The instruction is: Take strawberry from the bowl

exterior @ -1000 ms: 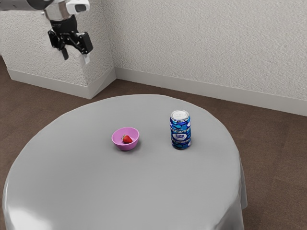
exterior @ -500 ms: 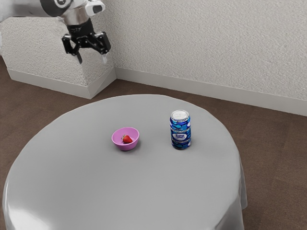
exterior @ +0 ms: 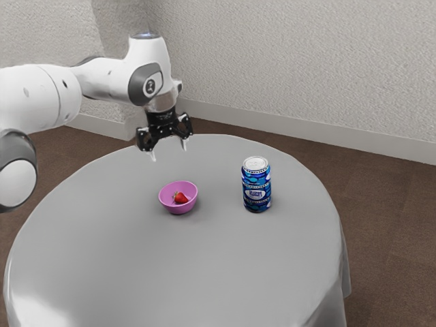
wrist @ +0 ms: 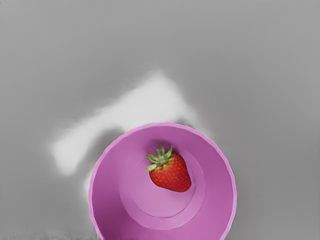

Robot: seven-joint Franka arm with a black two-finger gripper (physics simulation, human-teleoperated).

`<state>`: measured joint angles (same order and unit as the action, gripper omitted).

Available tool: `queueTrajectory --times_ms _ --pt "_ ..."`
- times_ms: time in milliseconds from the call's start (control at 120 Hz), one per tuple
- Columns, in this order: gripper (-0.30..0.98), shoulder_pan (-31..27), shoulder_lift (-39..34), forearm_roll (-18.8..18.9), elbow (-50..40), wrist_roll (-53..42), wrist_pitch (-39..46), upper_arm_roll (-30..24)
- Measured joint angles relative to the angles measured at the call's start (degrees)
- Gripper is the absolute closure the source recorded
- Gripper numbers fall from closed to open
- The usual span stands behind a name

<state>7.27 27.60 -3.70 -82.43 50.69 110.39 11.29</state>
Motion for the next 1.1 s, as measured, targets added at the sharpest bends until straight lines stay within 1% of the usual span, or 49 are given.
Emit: queueTrajectory --times_ms 167,375,558,800,1100 --pt "0.05 0.25 0.04 -0.82 -3.51 8.76 3.21 0.09" --pt "0.19 0.23 0.25 -1.29 -5.35 17.13 5.16 0.06" --pt "0.29 0.26 1.19 -3.35 -6.11 22.47 5.91 0.13" --pt "0.33 0.21 3.71 -4.64 -7.24 27.59 8.29 0.13" --pt "0.35 -0.08 4.92 -4.97 -7.25 31.52 10.32 0.20"
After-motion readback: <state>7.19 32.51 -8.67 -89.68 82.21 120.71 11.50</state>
